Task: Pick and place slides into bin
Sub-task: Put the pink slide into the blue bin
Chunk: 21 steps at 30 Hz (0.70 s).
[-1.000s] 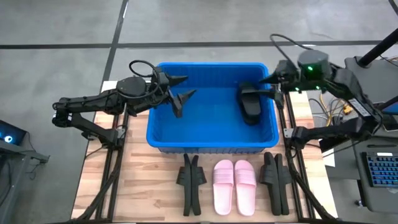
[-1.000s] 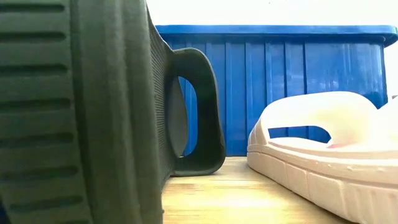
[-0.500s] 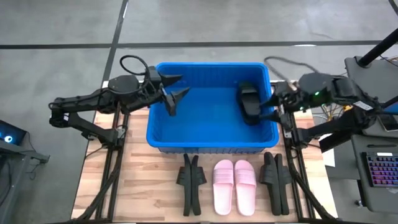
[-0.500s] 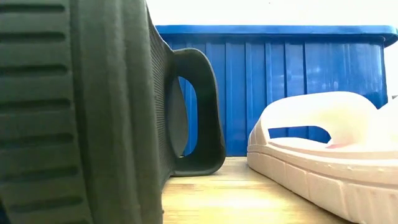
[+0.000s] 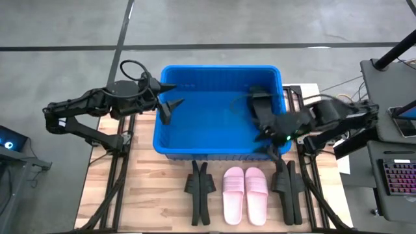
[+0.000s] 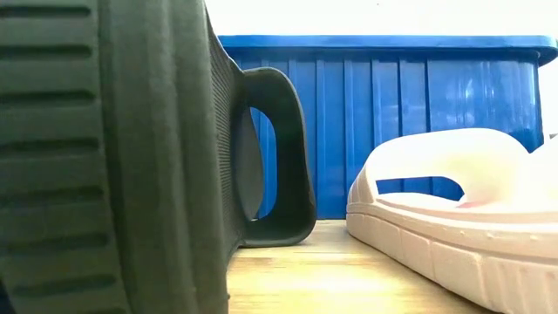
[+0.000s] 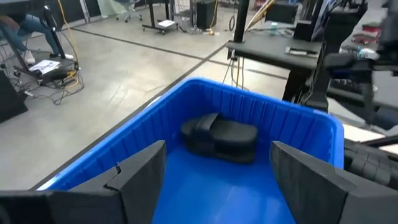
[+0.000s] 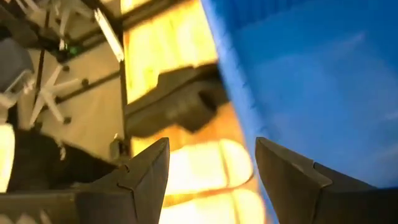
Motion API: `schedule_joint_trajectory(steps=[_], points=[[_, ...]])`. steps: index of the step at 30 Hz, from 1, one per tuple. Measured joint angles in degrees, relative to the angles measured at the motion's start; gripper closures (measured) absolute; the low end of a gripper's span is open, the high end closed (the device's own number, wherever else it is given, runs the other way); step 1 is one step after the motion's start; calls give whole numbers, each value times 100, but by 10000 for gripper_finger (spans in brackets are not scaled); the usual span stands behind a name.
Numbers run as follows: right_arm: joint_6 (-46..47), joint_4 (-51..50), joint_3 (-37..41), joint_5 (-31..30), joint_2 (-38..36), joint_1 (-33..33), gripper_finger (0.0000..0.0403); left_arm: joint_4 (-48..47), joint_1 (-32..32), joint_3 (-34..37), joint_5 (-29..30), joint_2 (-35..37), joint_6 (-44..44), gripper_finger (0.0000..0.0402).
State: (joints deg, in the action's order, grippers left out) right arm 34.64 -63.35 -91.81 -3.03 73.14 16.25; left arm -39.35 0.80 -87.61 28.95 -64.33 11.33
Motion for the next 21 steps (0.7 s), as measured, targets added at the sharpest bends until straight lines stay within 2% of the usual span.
schedule_joint_trajectory(steps=[9, 13, 18, 21], points=[[1104, -917, 0, -1, 853, 912, 177, -84, -4, 0, -1, 78, -67, 130], [1410, -956, 0, -4, 1270, 1350, 177, -81, -4, 0, 0, 78, -431, 130], [1491, -979, 0, -6, 1796, 1799, 177, -80, -4, 0, 0, 78, -461, 130], [1722, -973, 0, -261, 2095, 1956, 177, -79, -2, 0, 0, 78, -461, 130]])
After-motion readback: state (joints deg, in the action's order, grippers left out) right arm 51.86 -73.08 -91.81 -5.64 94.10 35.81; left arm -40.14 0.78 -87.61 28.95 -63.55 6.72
